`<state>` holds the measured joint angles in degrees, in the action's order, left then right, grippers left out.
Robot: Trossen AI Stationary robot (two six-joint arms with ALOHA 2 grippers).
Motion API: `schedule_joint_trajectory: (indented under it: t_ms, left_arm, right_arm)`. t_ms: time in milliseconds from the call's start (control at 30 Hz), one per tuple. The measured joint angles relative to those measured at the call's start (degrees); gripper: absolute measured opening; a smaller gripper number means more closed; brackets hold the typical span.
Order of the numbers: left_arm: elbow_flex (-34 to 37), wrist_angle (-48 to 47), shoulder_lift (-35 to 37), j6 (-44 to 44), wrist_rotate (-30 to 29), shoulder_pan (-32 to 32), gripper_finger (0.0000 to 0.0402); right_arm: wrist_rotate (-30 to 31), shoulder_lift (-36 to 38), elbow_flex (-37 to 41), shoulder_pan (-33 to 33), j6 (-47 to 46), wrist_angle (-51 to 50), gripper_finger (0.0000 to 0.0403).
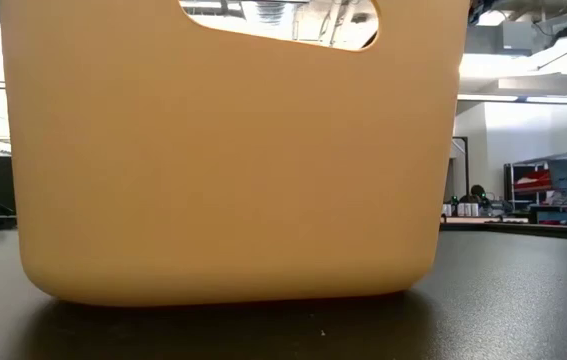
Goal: Sort soda cans
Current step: Put the top left red-white soda can into the yellow bin
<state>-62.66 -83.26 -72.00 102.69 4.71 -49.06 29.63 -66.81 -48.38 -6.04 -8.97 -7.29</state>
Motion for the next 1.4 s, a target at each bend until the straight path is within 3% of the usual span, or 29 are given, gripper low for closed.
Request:
schedule_joint_trajectory:
  t_ms: [233, 467, 567, 700, 833, 1000, 1200, 1400]
  left_arm:
    - [6.9, 12.3, 0.5, -3.2, -0.1, -0.5, 0.0392]
    - [12.2, 14.0, 0.4, -4.7, -0.4, -0.5, 0.0387]
    - [12.6, 17.1, 0.4, -5.9, -0.9, -0.5, 0.0360]
    - [12.6, 18.5, 0.4, -6.2, -2.6, -0.2, 0.0297]
    - [12.2, 18.3, 0.4, -6.5, -0.4, 2.3, 0.0294]
    - [5.0, 18.3, 0.4, -9.6, -0.8, 6.3, 0.0294]
    - [-7.8, 12.4, 0.4, -18.3, -7.1, 12.7, 0.0294]
    - [-22.0, 6.8, -2.5, -34.9, -10.8, 22.7, 0.0294]
  right_arm:
    - [-1.5, 0.0, 0.0, 0.0, -1.5, -0.7, 0.0238]
    - [-1.5, 0.0, 0.0, 0.0, -1.7, -1.7, 0.0238]
    - [-1.5, 0.0, 0.0, 0.0, -1.5, -1.9, 0.0234]
    - [-1.5, 0.0, 0.0, 0.0, -1.5, -2.7, 0.0227]
    - [-1.5, 0.0, 0.0, -0.8, -2.0, -4.6, 0.0221]
    - [-1.6, 0.0, 0.0, -1.6, -2.1, -7.2, 0.0216]
    - [-1.5, 0.0, 0.0, -1.9, -4.9, -12.8, 0.0210]
    - [-1.5, 0.0, 0.0, -1.9, -6.3, -15.5, 0.0204]
